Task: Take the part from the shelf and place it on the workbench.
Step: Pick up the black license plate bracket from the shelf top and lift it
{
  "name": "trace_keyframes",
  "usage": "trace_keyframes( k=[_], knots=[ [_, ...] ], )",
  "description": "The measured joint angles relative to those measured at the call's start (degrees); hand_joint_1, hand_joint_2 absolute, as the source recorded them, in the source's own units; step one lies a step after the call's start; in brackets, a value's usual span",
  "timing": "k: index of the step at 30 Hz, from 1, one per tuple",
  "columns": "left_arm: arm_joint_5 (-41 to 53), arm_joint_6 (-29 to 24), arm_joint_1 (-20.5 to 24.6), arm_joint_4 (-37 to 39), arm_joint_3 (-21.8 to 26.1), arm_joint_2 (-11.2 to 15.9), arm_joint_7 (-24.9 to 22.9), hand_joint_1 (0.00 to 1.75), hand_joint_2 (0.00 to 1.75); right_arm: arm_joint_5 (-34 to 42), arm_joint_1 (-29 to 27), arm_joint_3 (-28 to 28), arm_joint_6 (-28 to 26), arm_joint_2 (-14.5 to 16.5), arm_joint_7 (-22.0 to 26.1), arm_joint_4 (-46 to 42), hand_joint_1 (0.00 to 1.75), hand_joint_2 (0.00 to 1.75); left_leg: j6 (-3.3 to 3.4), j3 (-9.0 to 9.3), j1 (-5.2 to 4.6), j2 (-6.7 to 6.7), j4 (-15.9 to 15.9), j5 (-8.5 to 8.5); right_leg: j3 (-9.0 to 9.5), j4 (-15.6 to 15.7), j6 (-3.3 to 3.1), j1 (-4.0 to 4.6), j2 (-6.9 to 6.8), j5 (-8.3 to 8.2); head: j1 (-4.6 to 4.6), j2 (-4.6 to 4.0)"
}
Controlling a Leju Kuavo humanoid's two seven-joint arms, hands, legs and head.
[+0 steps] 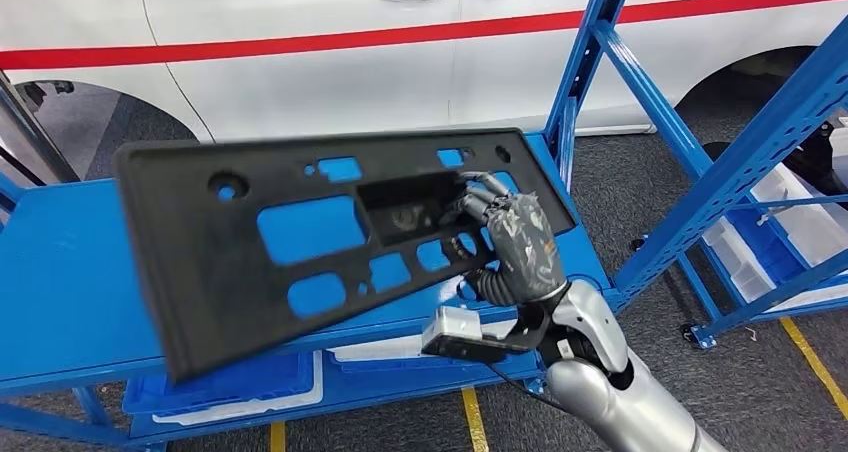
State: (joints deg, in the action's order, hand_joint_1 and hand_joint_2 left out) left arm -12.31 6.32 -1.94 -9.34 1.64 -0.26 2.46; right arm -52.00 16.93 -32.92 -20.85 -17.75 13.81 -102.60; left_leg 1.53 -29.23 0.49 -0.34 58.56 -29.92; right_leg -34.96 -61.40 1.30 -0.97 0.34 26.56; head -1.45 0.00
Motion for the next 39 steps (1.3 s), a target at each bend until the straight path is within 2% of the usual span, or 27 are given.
trace_keyframes(
  k=[2,4,7,8,9,10,11,12,14,15,18,19,20,22,23,24,25,26,27,28,30,31,33,34,35,38,39],
  knots=[
    [0.1,0.0,0.1,0.0,0.0,0.0,-0.3,0.00,1.75,0.7,-0.9,-2.2,0.9,-0.6,0.9,-1.9,1.75,1.75,-0.70,-0.29,-0.02,-0.05,0.2,0.05,-0.30,0.3,-0.93,0.09,-0.02,-0.21,0.02,0.00],
    [0.1,0.1,0.1,0.0,0.0,0.0,-0.4,0.00,1.75,1.9,-1.3,-4.7,1.6,-1.2,1.5,-3.5,1.75,1.75,-1.31,-0.97,0.12,0.02,1.6,-1.46,-0.52,0.9,-1.98,-0.06,-0.17,-0.67,0.02,0.00],
    [0.1,0.2,0.2,0.0,0.0,0.1,-0.3,0.00,1.75,4.2,-1.5,-8.0,2.4,-1.9,2.0,-5.5,1.75,1.75,-1.94,-4.51,0.25,0.10,10.6,-7.46,-1.46,1.2,-3.14,0.08,-0.43,-1.56,0.02,0.00],
    [0.1,0.3,0.3,0.0,0.0,0.1,-0.3,0.00,1.75,4.8,-1.6,-8.8,2.6,-2.2,2.0,-5.9,1.75,1.75,-2.05,-5.62,0.25,0.10,13.6,-8.81,-1.95,1.1,-3.25,0.19,-0.51,-1.88,0.02,0.00],
    [0.1,0.3,0.3,0.0,0.0,0.1,-0.2,0.00,1.75,5.3,-1.8,-9.3,2.7,-2.5,2.1,-6.2,1.75,1.75,-2.06,-5.92,0.25,0.10,15.1,-9.01,-2.45,1.0,-3.28,0.29,-0.56,-2.24,0.02,0.00],
    [0.1,0.3,0.3,0.0,-0.1,0.2,-0.2,0.00,1.75,5.6,-1.9,-9.7,2.7,-2.7,2.1,-6.5,1.75,1.75,-1.98,-5.22,0.25,0.11,14.5,-8.08,-2.94,1.0,-3.26,0.37,-0.58,-2.61,0.02,0.00],
    [0.2,0.3,0.3,0.0,-0.1,0.2,-0.2,0.00,1.75,5.8,-2.0,-9.9,2.7,-3.0,2.1,-6.8,1.75,1.75,-1.79,-3.43,0.24,0.11,11.8,-6.24,-3.42,0.9,-3.19,0.43,-0.56,-3.05,0.03,0.00],
    [0.2,0.3,0.3,0.0,-0.1,0.2,-0.2,0.00,1.75,5.9,-2.0,-10.1,2.7,-3.2,2.1,-7.2,1.75,1.75,-1.51,-0.98,0.20,0.11,7.7,-4.51,-3.83,0.9,-3.08,0.47,-0.55,-3.52,0.02,0.00],
    [0.2,0.3,0.5,0.0,-0.1,0.3,-0.1,0.00,1.75,5.9,-2.1,-10.2,2.6,-3.7,2.1,-7.8,1.75,1.75,-0.99,2.86,-0.09,0.09,0.8,-2.58,-4.35,1.0,-2.59,0.56,-0.54,-4.54,0.01,0.00],
    [0.2,0.3,0.5,0.0,-0.1,0.4,-0.1,0.00,1.75,6.0,-2.1,-10.2,2.5,-4.0,2.1,-8.0,1.75,1.75,-0.78,3.53,-0.28,0.06,-0.8,-2.40,-4.41,1.2,-2.25,0.54,-0.56,-5.05,0.01,0.00],
    [0.2,0.2,0.5,0.0,-0.1,0.4,0.0,0.00,1.75,6.4,-2.5,-10.2,2.2,-4.8,2.1,-8.6,1.75,1.75,0.07,2.64,-0.38,0.16,-1.6,-0.92,-4.46,1.9,-1.07,0.45,-0.48,-6.29,0.00,0.00],
    [0.2,0.2,0.4,0.1,-0.1,0.4,0.0,0.00,1.75,6.6,-2.7,-10.2,2.0,-5.2,2.1,-8.8,1.75,1.75,0.55,2.11,-0.24,0.32,-1.7,-0.16,-4.78,1.5,-0.80,0.42,-0.41,-5.36,-0.03,0.00],
    [0.1,0.1,0.4,0.1,-0.1,0.4,0.0,0.00,1.75,6.7,-2.9,-10.2,1.8,-5.6,2.0,-8.9,1.75,1.75,0.96,1.45,-0.06,0.49,-1.9,0.67,-5.33,0.1,-0.55,0.38,-0.33,-3.31,-0.03,0.00],
    [0.1,0.0,0.4,0.1,-0.1,0.4,-0.1,0.00,1.75,7.0,-3.5,-10.2,1.5,-6.2,1.8,-9.1,1.75,1.75,1.47,-0.20,-0.02,0.71,-1.9,2.08,-6.92,-6.0,-0.19,0.19,-0.31,2.88,-0.04,0.00],
    [0.1,0.0,0.4,0.1,-0.1,0.4,-0.1,0.00,1.75,7.0,-3.7,-10.2,1.4,-6.5,1.7,-9.1,1.75,1.75,1.48,-1.12,-0.05,0.77,-1.8,2.76,-7.56,-9.8,0.01,0.14,-0.31,5.10,-0.03,0.00],
    [0.1,0.0,0.4,0.1,-0.1,0.4,-0.1,0.00,1.75,7.0,-3.9,-10.1,1.3,-6.7,1.6,-9.1,1.75,1.75,1.44,-2.10,-0.09,0.81,-1.6,3.41,-7.71,-12.7,0.16,0.13,-0.32,5.98,-0.03,0.00],
    [0.0,0.0,0.4,0.1,-0.1,0.4,-0.1,0.00,1.75,7.1,-4.1,-10.1,1.3,-6.9,1.5,-9.1,1.75,1.75,1.35,-3.13,-0.11,0.85,-1.3,3.98,-6.99,-14.0,0.22,0.13,-0.32,5.53,-0.02,0.00],
    [0.0,0.0,0.4,0.1,-0.1,0.4,-0.1,0.00,1.75,7.0,-4.3,-10.0,1.2,-7.1,1.3,-9.2,1.75,1.75,1.24,-4.11,-0.11,0.87,-1.0,4.47,-5.24,-13.1,0.18,0.14,-0.32,4.27,-0.03,0.00],
    [-0.1,-0.1,0.4,0.1,-0.1,0.4,-0.2,0.00,1.75,6.9,-4.5,-9.8,1.2,-7.3,1.1,-9.2,1.75,1.75,1.11,-4.99,-0.11,0.88,-0.6,4.85,-2.50,-10.2,0.04,0.15,-0.32,2.95,-0.03,0.00],
    [-0.2,-0.1,0.4,0.1,-0.1,0.3,-0.3,0.00,1.75,6.8,-4.7,-9.5,1.1,-7.4,0.7,-9.4,1.75,1.75,0.93,-5.72,-0.14,0.87,-0.2,5.17,0.72,-6.0,-0.24,0.21,-0.30,2.72,-0.02,0.00],
    [-0.3,-0.2,0.3,0.1,-0.1,0.3,-0.3,0.00,1.75,6.4,-5.3,-8.7,1.0,-7.7,-0.1,-9.8,1.75,1.75,0.40,-6.37,-0.20,0.78,0.3,5.79,5.40,0.7,-0.92,0.54,-0.26,3.49,0.01,0.00],
    [-0.4,-0.2,0.3,0.1,-0.1,0.2,-0.3,0.00,1.75,6.2,-5.6,-8.1,0.8,-7.9,-0.5,-9.9,1.75,1.75,0.05,-6.44,-0.18,0.74,0.3,6.18,6.22,2.2,-1.27,0.76,-0.24,4.03,0.01,0.00],
    [-0.4,-0.3,0.2,0.2,-0.1,0.3,-0.4,0.00,1.75,5.8,-6.4,-6.6,0.4,-8.1,-1.4,-10.1,1.75,1.75,-0.69,-6.53,-0.08,0.64,0.2,6.85,5.87,2.8,-2.03,0.81,-0.35,3.15,-0.04,0.00],
    [-0.4,-0.3,0.2,0.2,-0.1,0.3,-0.4,0.00,1.75,5.6,-6.8,-5.9,0.3,-8.2,-1.6,-10.1,1.75,1.75,-0.98,-6.92,-0.07,0.57,0.6,6.25,5.39,3.1,-2.47,0.67,-0.44,2.53,-0.02,0.00],
    [-0.4,-0.4,0.1,0.3,-0.1,0.3,-0.4,0.00,1.75,5.5,-7.1,-5.4,0.2,-8.2,-1.8,-10.1,1.75,1.75,-1.22,-7.54,-0.02,0.49,1.9,4.56,4.74,3.3,-2.98,0.48,-0.54,1.77,0.00,0.00],
    [-0.5,-0.4,0.1,0.4,-0.1,0.2,-0.4,0.00,1.75,5.4,-7.9,-4.5,0.2,-8.3,-1.9,-10.2,1.75,1.75,-1.79,-9.90,0.23,0.42,10.8,-3.74,2.19,3.4,-3.67,0.36,-0.66,-0.43,0.07,0.00],
    [-0.5,-0.4,0.1,0.4,-0.1,0.2,-0.4,0.00,1.75,5.4,-8.1,-4.4,0.2,-8.3,-2.0,-10.2,1.75,1.75,-1.95,-10.20,0.28,0.42,13.9,-5.02,1.24,3.3,-3.59,0.37,-0.64,-1.12,0.07,0.00]
  ],
)
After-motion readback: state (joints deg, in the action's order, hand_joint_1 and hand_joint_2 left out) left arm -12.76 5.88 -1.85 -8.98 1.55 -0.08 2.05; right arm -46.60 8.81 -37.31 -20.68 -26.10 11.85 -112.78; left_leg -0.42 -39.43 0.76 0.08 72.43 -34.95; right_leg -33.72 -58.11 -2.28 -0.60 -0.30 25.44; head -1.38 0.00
